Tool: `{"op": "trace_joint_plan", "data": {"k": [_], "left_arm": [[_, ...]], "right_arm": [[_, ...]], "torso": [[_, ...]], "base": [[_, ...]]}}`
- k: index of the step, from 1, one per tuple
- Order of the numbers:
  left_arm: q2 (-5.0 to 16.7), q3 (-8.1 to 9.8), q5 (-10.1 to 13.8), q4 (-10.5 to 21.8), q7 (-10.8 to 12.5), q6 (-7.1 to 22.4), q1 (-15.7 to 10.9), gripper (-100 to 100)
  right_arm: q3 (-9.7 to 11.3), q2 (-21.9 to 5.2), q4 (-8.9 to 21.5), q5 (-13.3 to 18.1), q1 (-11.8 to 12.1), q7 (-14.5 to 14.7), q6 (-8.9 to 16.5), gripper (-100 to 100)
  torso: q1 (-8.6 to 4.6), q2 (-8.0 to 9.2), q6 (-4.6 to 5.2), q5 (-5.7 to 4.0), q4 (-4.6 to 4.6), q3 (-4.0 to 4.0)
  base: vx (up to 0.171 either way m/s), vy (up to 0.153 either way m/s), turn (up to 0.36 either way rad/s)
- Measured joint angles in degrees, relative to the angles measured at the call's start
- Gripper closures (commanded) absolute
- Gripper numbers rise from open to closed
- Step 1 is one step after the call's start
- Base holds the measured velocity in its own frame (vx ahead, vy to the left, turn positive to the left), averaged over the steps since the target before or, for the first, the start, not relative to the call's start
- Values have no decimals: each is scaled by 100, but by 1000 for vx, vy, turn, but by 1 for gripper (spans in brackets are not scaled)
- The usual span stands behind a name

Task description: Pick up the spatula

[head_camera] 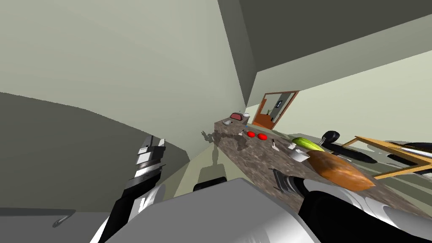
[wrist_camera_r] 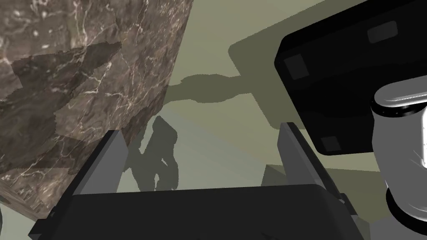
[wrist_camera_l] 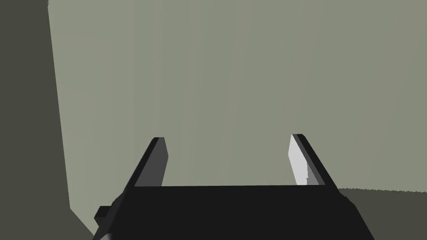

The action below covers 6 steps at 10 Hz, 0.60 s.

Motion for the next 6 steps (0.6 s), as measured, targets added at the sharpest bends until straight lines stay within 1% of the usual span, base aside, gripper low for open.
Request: {"op": "trace_joint_plan", "data": {"k": [1, 2, 3, 4, 5, 6], "left_arm": [[0, 0, 0, 0, 0, 0, 0, 0], [0, 0, 0, 0, 0, 0, 0, 0], [0, 0, 0, 0, 0, 0, 0, 0], [0, 0, 0, 0, 0, 0, 0, 0], [0, 0, 0, 0, 0, 0, 0, 0], [0, 0, 0, 0, 0, 0, 1, 0]], "right_arm": [[29, -143, 98, 182, 36, 3, 16, -100], [161, -365, 108, 332, 15, -68, 112, -100], [-28, -377, 283, 525, 95, 18, -27, -100], [-47, -505, 295, 657, 170, 40, -46, -100], [-33, -688, 293, 817, 296, -18, 43, -100], [-16, -842, 310, 941, 326, -61, 91, -100]], "torso": [[2, -10, -4, 0, -2, -5], [1, -5, -2, 0, -2, -3], [-3, -13, -3, -1, -2, -6], [-3, -7, 0, -2, -2, -5], [-4, -12, -5, -1, -2, -6], [-4, -7, 2, -2, -2, -5]], "base": [[114, 6, 149], [145, -2, 209], [124, -11, 123], [134, -12, 267], [122, -18, 113], [171, -35, 207]]}}
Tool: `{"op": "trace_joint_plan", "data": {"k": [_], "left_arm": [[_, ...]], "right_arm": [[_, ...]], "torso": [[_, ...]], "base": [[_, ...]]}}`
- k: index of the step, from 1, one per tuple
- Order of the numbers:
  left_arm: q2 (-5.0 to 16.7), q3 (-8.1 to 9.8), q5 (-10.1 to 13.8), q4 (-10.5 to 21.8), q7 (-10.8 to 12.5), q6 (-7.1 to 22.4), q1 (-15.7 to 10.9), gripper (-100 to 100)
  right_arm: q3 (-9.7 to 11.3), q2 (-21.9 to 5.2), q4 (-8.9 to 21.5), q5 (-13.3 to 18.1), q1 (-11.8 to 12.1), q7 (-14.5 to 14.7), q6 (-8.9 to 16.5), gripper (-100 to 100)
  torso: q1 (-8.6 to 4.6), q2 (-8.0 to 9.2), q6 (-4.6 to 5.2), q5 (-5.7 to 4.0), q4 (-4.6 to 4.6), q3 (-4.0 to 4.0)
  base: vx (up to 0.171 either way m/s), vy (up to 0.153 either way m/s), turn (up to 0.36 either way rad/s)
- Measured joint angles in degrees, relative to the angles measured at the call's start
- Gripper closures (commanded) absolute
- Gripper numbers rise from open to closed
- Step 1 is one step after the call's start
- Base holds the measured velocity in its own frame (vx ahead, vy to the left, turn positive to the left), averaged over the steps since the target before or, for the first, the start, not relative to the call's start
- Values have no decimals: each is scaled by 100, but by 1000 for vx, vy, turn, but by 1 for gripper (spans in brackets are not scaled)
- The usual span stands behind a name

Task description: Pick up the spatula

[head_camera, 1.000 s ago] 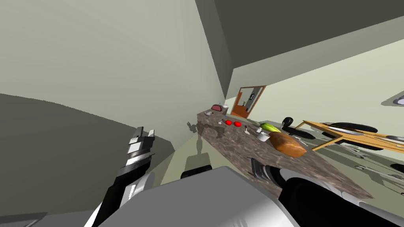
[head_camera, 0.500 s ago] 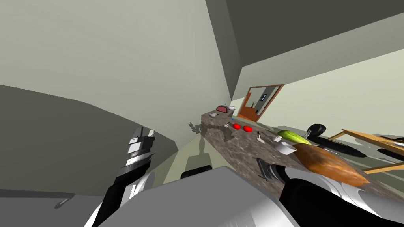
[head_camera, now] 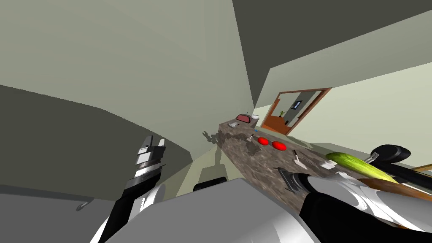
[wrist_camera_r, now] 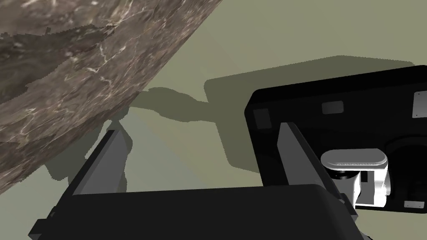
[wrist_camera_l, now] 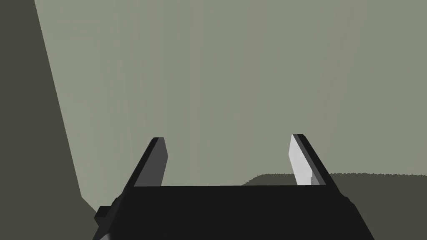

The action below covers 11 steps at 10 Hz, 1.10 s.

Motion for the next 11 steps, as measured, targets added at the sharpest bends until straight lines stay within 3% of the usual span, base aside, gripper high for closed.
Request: {"op": "trace_joint_plan", "data": {"k": [1, 2, 3, 5, 7, 8, 9, 11], "left_arm": [[0, 0, 0, 0, 0, 0, 0, 0], [0, 0, 0, 0, 0, 0, 1, 0], [0, 0, 0, 0, 0, 0, 0, 0], [1, 0, 0, 0, 0, 0, 0, 0], [0, 0, 0, 0, 0, 0, 0, 0], [1, 0, 0, 0, 0, 0, 1, 0], [1, 1, 0, 0, 0, 0, 1, 0], [1, 1, 0, 0, 0, 0, 1, 0]], "right_arm": [[-112, -140, 26, 147, 187, 19, 10, -100], [-90, -218, 72, 281, 173, 30, 3, -100], [-225, -311, 110, 405, 339, 78, -32, -100], [-60, -536, 188, 723, 297, 7, 12, -100], [-30, -905, 177, 999, 484, -163, 151, -100], [-169, -882, 257, 1079, 533, -5, 34, -100], [-110, -1004, 263, 1267, 554, -51, 43, -100], [-86, -1289, 266, 1721, 759, -335, 156, -100]], "torso": [[-6, -14, -5, 0, -2, -7], [-9, -15, 0, -3, -3, -9], [-11, -16, -4, -2, -4, -9], [-24, -21, -4, -5, -4, -11], [0, -19, -3, -1, -4, -11], [-16, -48, -6, -4, -10, -27], [-18, -34, 1, -6, -9, -22], [-27, -31, -2, -7, -8, -19]], "base": [[172, -47, 109], [166, -49, 171], [137, -49, 131], [172, -79, 141], [222, -52, 202], [201, -95, 93], [184, -83, 99], [220, -149, 174]]}}
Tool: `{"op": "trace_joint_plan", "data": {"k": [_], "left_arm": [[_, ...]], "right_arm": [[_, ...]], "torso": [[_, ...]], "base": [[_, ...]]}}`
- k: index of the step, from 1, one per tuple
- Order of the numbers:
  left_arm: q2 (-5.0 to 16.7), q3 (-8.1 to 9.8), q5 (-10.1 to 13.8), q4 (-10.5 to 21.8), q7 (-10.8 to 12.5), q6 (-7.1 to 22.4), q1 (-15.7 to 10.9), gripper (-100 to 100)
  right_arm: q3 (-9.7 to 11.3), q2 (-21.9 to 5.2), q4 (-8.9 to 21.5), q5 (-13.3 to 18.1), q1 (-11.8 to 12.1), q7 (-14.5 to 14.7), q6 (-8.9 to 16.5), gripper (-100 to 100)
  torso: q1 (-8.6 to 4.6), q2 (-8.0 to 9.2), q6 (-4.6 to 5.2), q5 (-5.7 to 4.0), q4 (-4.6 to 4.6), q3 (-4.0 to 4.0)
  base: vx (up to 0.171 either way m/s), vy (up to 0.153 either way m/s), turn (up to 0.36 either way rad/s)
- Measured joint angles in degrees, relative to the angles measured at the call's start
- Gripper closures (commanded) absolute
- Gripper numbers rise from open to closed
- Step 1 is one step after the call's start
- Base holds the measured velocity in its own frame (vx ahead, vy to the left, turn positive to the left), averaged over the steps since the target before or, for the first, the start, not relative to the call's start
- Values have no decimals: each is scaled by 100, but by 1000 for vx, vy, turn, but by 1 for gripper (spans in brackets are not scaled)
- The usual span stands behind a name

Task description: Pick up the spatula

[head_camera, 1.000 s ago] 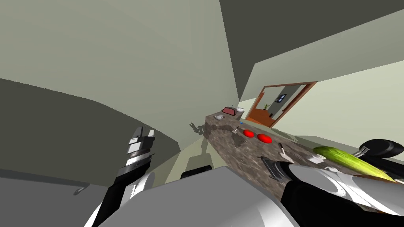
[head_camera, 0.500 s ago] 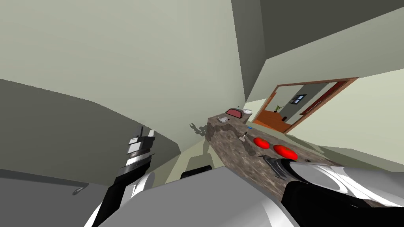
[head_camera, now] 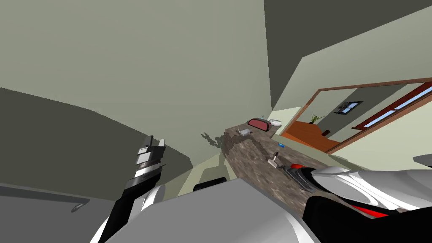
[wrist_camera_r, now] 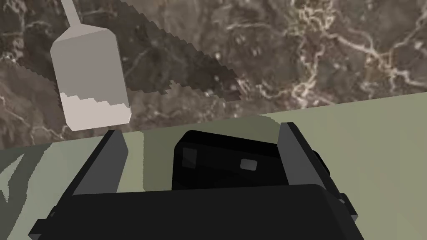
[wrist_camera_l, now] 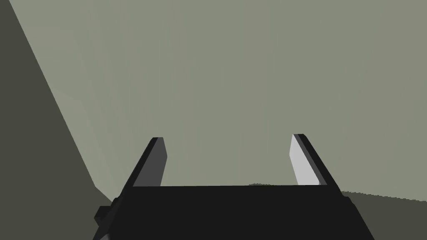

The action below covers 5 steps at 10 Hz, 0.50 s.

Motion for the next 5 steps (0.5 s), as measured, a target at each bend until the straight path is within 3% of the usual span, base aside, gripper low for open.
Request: {"op": "trace_joint_plan", "data": {"k": [2, 5], "left_arm": [[1, 1, 0, 0, 0, 0, 1, 0], [0, 0, 0, 0, 0, 0, 0, 0]], "right_arm": [[89, -42, 42, 158, -8, 179, -76, -100], [27, -38, 13, 583, 182, 61, -185, -100]], "torso": [[-27, -26, 2, -8, -5, -15], [13, 30, 6, 2, 7, 17]], "base": [[241, -156, 104], [111, -100, 61]]}}
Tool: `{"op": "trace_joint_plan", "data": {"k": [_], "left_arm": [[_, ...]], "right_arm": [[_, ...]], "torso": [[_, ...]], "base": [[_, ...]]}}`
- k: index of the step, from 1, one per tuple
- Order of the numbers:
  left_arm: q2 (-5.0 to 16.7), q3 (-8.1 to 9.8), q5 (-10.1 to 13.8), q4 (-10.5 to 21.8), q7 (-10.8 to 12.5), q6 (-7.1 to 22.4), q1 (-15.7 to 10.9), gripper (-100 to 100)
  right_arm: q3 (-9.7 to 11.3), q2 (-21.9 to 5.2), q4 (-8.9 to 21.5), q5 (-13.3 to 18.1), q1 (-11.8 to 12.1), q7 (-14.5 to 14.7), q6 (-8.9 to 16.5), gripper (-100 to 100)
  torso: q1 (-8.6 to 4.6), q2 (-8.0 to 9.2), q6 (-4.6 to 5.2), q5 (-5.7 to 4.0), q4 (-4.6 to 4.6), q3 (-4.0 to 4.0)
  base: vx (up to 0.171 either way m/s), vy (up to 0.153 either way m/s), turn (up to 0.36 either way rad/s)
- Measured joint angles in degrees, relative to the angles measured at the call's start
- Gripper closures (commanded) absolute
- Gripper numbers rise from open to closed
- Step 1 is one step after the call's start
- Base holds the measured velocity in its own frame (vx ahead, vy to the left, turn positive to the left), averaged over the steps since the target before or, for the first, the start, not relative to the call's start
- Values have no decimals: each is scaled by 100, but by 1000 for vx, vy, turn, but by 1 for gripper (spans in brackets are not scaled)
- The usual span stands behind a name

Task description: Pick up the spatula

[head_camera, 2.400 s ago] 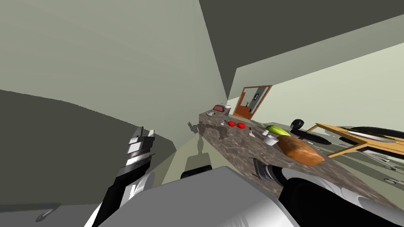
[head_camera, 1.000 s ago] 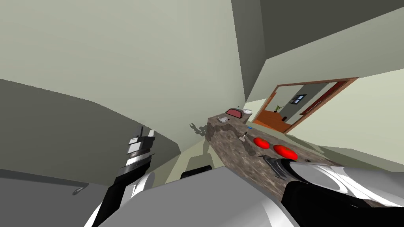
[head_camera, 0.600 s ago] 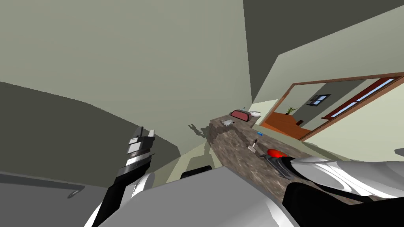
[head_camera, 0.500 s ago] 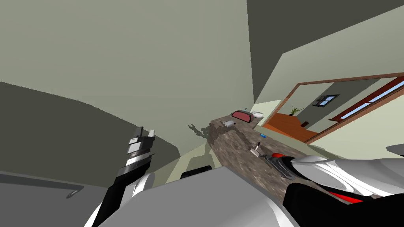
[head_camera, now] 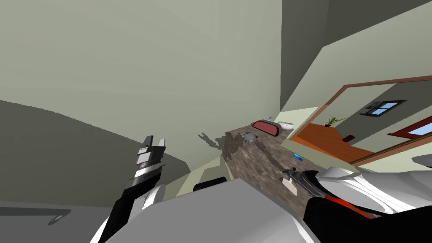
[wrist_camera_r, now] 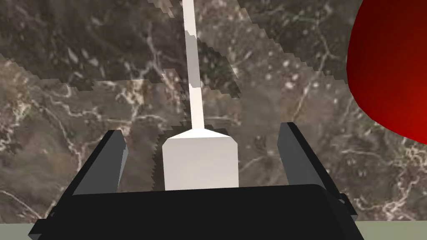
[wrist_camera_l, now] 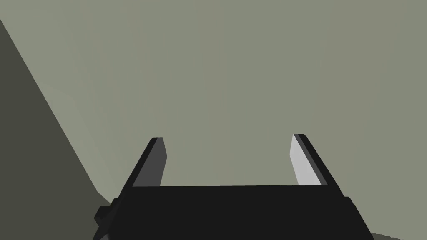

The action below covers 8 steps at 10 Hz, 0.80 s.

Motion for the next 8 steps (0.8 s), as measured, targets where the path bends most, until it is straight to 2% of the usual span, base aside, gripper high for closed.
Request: {"op": "trace_joint_plan", "data": {"k": [1, 3, 4, 5, 6, 7, 8], "left_arm": [[0, 0, 0, 0, 0, 0, 0, 0], [-1, -1, 0, 0, 0, 0, -1, 0], [-1, -1, 0, 0, 0, 0, -1, 0], [-1, -1, 0, 0, 0, 0, -1, 0], [-1, -1, 0, 0, 0, 0, -2, 0], [-1, -1, 0, 0, 0, 0, -1, 0], [-1, -1, 0, 0, 0, 0, -1, 0]], "right_arm": [[-145, -14, -47, 314, 263, -229, -10, -100], [30, -79, -43, 107, 174, -101, 20, -100], [36, -83, -42, 98, 174, -84, 28, 0], [35, -82, -42, 99, 174, -85, 27, -100], [-228, 129, -44, 575, 368, -360, -56, -100], [-96, 188, -1, 485, 224, -312, -57, -100], [49, 193, 27, 304, 133, -130, -17, -100]], "torso": [[-9, 12, 1, -2, 3, 7], [23, 36, 3, 4, 9, 21], [36, 46, 3, 8, 11, 27], [40, 50, 3, 9, 12, 30], [40, 50, 1, 9, 13, 30], [38, 49, 3, 9, 12, 29], [39, 52, 4, 9, 13, 31]], "base": [[57, -95, 18], [18, -16, -3], [0, 0, 0], [14, -2, 148], [14, -10, 71], [7, -7, -13], [1, -1, -13]]}}
